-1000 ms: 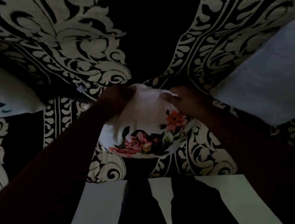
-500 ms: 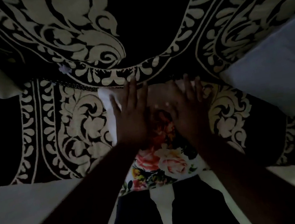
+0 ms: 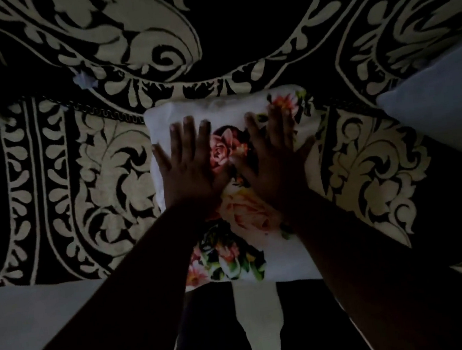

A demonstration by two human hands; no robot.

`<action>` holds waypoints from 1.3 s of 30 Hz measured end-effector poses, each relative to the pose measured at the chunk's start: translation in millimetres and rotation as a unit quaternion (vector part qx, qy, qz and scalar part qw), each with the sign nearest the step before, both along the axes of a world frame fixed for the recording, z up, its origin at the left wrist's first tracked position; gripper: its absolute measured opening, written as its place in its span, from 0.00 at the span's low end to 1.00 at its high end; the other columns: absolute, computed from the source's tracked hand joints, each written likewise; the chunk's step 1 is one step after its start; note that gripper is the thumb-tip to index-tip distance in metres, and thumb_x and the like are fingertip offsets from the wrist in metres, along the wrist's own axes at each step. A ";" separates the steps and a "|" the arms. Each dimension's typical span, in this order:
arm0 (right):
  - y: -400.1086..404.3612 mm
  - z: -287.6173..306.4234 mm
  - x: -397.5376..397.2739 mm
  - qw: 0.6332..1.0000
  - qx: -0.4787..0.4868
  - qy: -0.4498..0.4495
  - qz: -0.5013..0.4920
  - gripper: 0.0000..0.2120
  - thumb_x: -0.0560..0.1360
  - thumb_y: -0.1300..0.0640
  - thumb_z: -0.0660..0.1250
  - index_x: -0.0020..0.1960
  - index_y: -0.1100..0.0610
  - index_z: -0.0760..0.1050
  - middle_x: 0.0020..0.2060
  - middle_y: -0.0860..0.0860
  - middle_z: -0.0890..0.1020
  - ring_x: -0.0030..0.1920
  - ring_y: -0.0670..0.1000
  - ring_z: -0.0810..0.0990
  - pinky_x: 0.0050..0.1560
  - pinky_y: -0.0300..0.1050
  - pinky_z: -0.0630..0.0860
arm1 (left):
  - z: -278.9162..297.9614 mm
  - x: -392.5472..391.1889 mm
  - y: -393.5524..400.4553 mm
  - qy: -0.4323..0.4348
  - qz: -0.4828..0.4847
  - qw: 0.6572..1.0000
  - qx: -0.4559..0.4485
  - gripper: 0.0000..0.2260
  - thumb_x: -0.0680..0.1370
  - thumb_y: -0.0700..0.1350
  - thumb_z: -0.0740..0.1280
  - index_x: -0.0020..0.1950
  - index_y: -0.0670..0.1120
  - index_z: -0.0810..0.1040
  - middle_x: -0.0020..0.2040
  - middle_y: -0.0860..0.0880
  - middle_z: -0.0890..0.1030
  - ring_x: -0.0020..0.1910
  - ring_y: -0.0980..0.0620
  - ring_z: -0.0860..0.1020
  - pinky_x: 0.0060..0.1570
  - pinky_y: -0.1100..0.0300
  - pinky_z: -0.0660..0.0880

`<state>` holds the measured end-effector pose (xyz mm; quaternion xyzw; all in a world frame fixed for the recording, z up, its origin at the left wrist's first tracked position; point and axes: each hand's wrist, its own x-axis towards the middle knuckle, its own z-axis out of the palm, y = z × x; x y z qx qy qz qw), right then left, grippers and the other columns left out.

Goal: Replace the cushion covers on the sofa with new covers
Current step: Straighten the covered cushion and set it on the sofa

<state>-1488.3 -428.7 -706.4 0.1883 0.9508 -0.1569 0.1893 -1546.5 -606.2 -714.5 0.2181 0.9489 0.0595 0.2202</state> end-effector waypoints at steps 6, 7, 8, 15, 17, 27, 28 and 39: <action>18.8 -21.7 -31.2 0.999 -0.026 -0.031 -0.036 0.45 0.70 0.18 0.44 0.81 0.36 0.44 0.82 0.49 0.41 0.81 0.54 0.35 0.67 0.82 0.40 | -16.8 -16.3 11.2 -0.003 0.020 1.000 0.004 0.39 0.78 0.74 0.46 0.84 0.55 0.44 0.84 0.47 0.44 0.83 0.43 0.42 0.75 0.29 0.44; 19.9 -17.1 -31.9 0.998 -0.041 -0.042 -0.038 0.45 0.69 0.17 0.44 0.81 0.35 0.44 0.82 0.47 0.41 0.81 0.53 0.34 0.68 0.82 0.40 | -13.0 -16.3 10.9 -0.007 0.020 1.000 0.010 0.39 0.78 0.74 0.45 0.84 0.55 0.45 0.84 0.47 0.44 0.83 0.43 0.42 0.75 0.29 0.44; 22.3 -12.3 -29.5 0.996 -0.059 -0.052 -0.041 0.44 0.69 0.17 0.44 0.80 0.35 0.44 0.82 0.46 0.40 0.81 0.52 0.34 0.69 0.81 0.40 | -7.7 -14.9 10.9 -0.014 0.020 1.000 0.013 0.40 0.77 0.74 0.45 0.84 0.55 0.45 0.84 0.47 0.44 0.83 0.43 0.43 0.75 0.29 0.44; 28.4 30.0 94.8 0.994 0.089 -0.056 -0.022 0.39 0.79 0.26 0.45 0.83 0.46 0.45 0.82 0.55 0.45 0.82 0.58 0.43 0.71 0.78 0.50 | 44.7 64.0 39.6 0.000 -0.062 0.998 0.023 0.43 0.78 0.73 0.52 0.84 0.47 0.50 0.83 0.39 0.47 0.82 0.36 0.44 0.74 0.27 0.43; 20.0 42.1 107.7 0.987 0.146 -0.062 -0.023 0.37 0.82 0.30 0.47 0.83 0.49 0.43 0.82 0.57 0.46 0.82 0.60 0.44 0.72 0.77 0.48 | 50.3 65.0 37.5 0.015 -0.052 0.998 0.025 0.43 0.78 0.73 0.54 0.83 0.46 0.52 0.83 0.39 0.48 0.82 0.36 0.45 0.74 0.27 0.44; -36.2 42.3 98.2 0.999 0.032 0.028 -0.012 0.31 0.84 0.40 0.53 0.83 0.49 0.51 0.82 0.56 0.48 0.82 0.61 0.44 0.73 0.76 0.45 | 46.2 120.6 -32.4 0.029 0.040 0.997 0.057 0.34 0.84 0.61 0.55 0.83 0.46 0.51 0.83 0.42 0.50 0.82 0.41 0.48 0.74 0.28 0.50; -33.1 36.3 87.8 0.999 0.027 0.024 -0.020 0.32 0.83 0.38 0.52 0.83 0.48 0.50 0.82 0.55 0.47 0.82 0.60 0.43 0.73 0.76 0.44 | 39.1 109.9 -26.7 0.020 0.051 0.997 0.053 0.33 0.84 0.62 0.53 0.84 0.46 0.50 0.84 0.43 0.50 0.82 0.41 0.47 0.74 0.28 0.48; 12.4 -38.4 -20.8 0.998 0.039 -0.005 -0.048 0.38 0.78 0.25 0.44 0.82 0.41 0.43 0.82 0.52 0.43 0.81 0.59 0.39 0.70 0.79 0.40 | -30.1 15.8 32.8 0.047 0.097 0.994 0.005 0.32 0.84 0.63 0.49 0.84 0.49 0.47 0.84 0.45 0.47 0.83 0.42 0.44 0.74 0.29 0.41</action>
